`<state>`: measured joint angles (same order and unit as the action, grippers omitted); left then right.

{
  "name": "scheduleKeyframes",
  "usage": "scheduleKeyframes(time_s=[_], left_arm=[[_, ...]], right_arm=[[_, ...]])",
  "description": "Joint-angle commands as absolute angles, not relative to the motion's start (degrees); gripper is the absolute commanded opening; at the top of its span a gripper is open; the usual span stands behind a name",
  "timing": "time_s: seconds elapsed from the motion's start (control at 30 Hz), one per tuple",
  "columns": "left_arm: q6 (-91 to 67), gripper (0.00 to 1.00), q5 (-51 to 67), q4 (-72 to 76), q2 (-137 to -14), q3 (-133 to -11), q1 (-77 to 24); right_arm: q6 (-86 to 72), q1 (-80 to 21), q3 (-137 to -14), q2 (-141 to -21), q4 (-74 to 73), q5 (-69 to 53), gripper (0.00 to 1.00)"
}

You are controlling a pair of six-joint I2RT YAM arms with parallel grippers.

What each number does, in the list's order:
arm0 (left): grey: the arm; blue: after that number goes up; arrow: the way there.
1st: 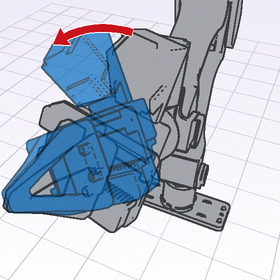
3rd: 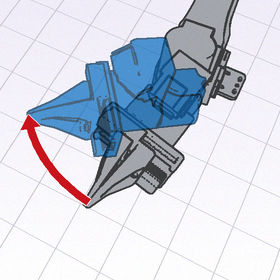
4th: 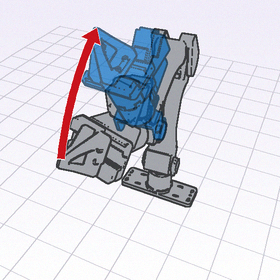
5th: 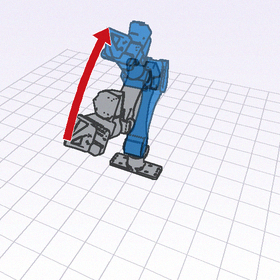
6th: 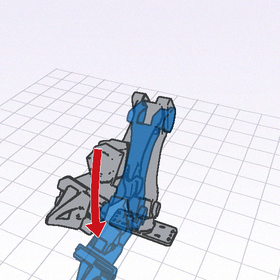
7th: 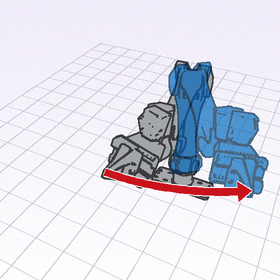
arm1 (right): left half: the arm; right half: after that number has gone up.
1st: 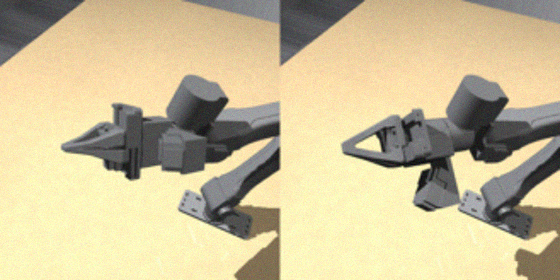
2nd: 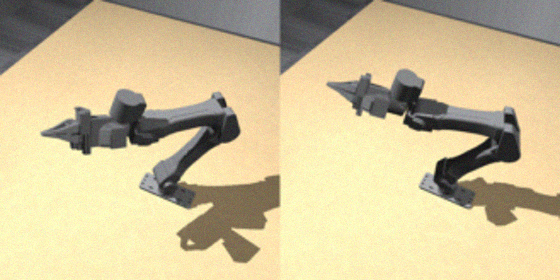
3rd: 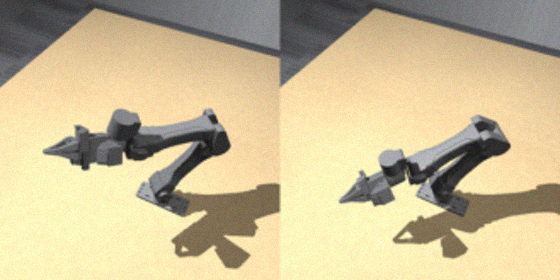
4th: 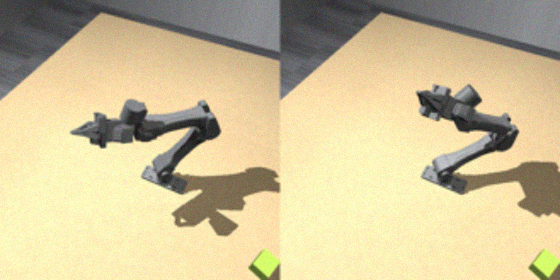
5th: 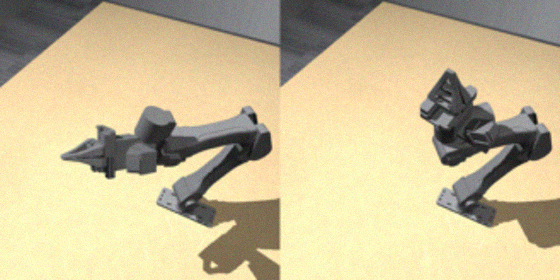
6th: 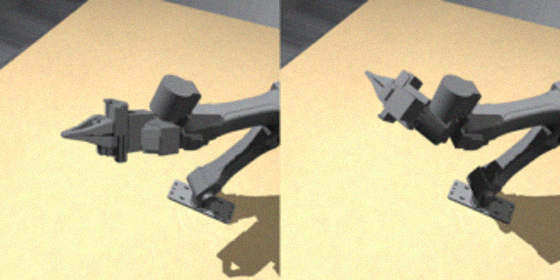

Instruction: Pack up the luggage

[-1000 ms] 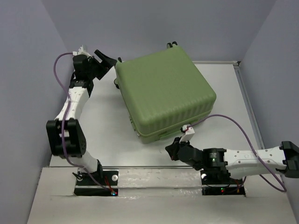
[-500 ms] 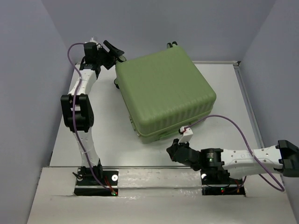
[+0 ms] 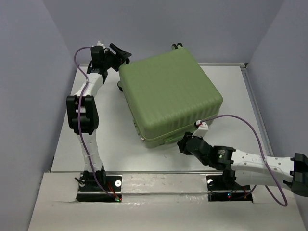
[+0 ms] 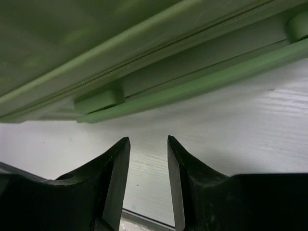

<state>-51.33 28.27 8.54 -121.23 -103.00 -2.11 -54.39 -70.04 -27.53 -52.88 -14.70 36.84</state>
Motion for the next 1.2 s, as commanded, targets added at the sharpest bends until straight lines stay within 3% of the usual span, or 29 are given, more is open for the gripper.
scheduleKeyframes(time_s=[0.0, 0.03, 0.2, 0.33, 0.6, 0.63, 0.8, 0.93, 0.97, 1.07, 1.1, 1.17], left_arm=[[-53.0, 0.12, 29.18, 15.03, -117.34, -98.88, -1.94], [-52.65, 0.06, 28.4, 15.03, -116.99, -97.83, -1.5], [-50.8, 0.06, 25.32, 19.15, -110.67, -88.53, -0.53], [-50.63, 0.06, 23.03, 22.58, -103.2, -73.61, 3.07], [-50.45, 0.06, 19.69, 26.63, -82.99, -49.24, 4.13], [-50.01, 0.06, 19.51, 26.54, -80.62, -44.87, 4.13], [-46.06, 0.06, 19.42, 21.98, -66.22, -36.57, 4.04], [-43.16, 0.06, 21.0, 16.18, -60.74, -36.64, 4.04], [-42.72, 0.06, 21.44, 15.48, -60.21, -37.17, 4.13], [-41.49, 0.06, 21.97, 13.54, -60.11, -40.16, 4.04], [-41.14, 0.06, 21.97, 13.19, -60.38, -41.3, 4.13], [-41.04, 0.06, 22.15, 12.75, -60.9, -42.01, 4.04]], right_arm=[[-49.41, -64.35, -27.42, -50.54, -14.59, 34.9, 0.46], [-48.61, -62.94, -27.25, -50.62, -13.81, 34.2, 0.47], [-40.19, -49.24, -26.28, -53.25, -4.07, 24.63, 0.47], [-33.94, -37.46, -26.98, -59.49, 10.5, 13.2, 0.44], [-24.97, -21.01, -42.61, -76.19, 21.27, -13.07, 0.42], [-24.18, -21.01, -44.37, -77.68, 20.49, -14.23, 0.43], [-22.93, -21.01, -45.1, -71.83, 6.43, -14.69, 0.67], [-25.48, -21.01, -36.93, -59.53, -0.95, -13.37, 0.69], [-26.1, -21.01, -33.43, -56.46, -3.93, -12.49, 0.67], [-28.82, -22.76, -27.36, -44.68, -5.45, -13.26, 0.39], [-29.96, -23.98, -26.46, -40.39, -6.06, -13.27, 0.17], [-30.24, -26.09, -25.06, -37.63, -5.98, -13.62, 0.07]])
